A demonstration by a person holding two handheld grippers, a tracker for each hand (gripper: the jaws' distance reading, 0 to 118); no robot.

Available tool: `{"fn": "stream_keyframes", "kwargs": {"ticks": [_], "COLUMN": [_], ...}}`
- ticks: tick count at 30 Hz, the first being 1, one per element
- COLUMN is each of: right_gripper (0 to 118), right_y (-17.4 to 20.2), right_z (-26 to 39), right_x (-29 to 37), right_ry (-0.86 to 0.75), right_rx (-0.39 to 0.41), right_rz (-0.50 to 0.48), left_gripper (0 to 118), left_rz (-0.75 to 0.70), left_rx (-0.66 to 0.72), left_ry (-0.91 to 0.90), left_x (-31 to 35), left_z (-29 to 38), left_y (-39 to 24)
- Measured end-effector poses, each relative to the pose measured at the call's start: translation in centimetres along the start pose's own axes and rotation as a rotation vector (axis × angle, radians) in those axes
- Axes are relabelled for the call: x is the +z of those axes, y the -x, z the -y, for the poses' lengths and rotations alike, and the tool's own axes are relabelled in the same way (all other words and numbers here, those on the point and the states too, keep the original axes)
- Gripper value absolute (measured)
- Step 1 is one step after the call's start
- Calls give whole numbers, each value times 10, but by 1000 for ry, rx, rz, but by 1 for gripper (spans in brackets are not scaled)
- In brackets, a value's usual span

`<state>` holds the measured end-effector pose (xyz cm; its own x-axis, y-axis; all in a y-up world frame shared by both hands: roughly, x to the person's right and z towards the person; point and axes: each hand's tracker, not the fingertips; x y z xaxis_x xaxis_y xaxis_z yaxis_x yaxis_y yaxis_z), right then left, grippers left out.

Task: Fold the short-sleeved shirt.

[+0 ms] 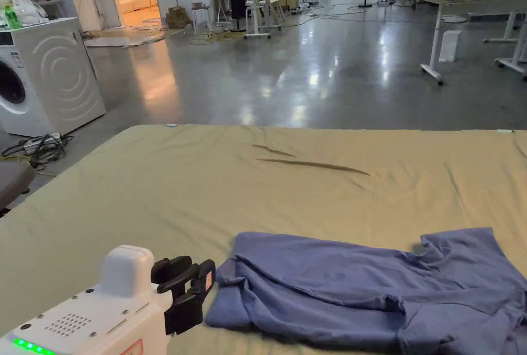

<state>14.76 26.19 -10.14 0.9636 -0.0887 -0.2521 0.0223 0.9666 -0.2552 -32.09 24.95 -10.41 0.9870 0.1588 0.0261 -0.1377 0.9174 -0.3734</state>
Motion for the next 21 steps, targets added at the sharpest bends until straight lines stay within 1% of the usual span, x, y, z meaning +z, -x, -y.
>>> {"fn": "stream_keyframes", "kwargs": {"ticks": [1,2,5,8,10,12,14,15,16,17,18,19,20,21], "right_gripper": [0,0,0,0,0,0,0,0,0,0,0,0,0,0], "right_y": [0,0,2,2,1,-2,-11,-13,-15,-15,-15,-15,-16,-16], "right_z": [2,2,7,12,15,19,26,29,32,33,33,34,36,37], "right_x": [-5,-11,-23,-37,-46,-52,-58,-61,-62,-64,-65,-65,-65,-65], "right_ry": [15,28,67,112,139,174,207,227,242,250,258,264,270,274], "right_rx": [-9,-9,16,8,8,2,-6,-9,-10,-11,-13,-16,-22,-27], "right_rz": [-14,-14,-19,-25,-25,-19,-5,4,12,18,22,27,30,30], "left_gripper": [61,78,79,79,79,79,79,79,79,76,63,34,19,19], "left_rz": [-6,-18,12,-12,-53,-79,-120,-150,-146,-145,-153,-163,-161,-168], "left_rx": [19,39,93,151,170,178,141,126,127,129,128,117,101,71], "left_ry": [42,90,176,292,376,429,486,495,495,509,523,533,547,572], "left_x": [-16,-32,-77,-127,-161,-184,-200,-206,-211,-216,-220,-221,-224,-225], "left_z": [4,6,23,47,66,80,89,92,95,96,97,98,100,101], "left_y": [9,17,36,56,68,77,81,83,85,88,89,86,82,79]}}
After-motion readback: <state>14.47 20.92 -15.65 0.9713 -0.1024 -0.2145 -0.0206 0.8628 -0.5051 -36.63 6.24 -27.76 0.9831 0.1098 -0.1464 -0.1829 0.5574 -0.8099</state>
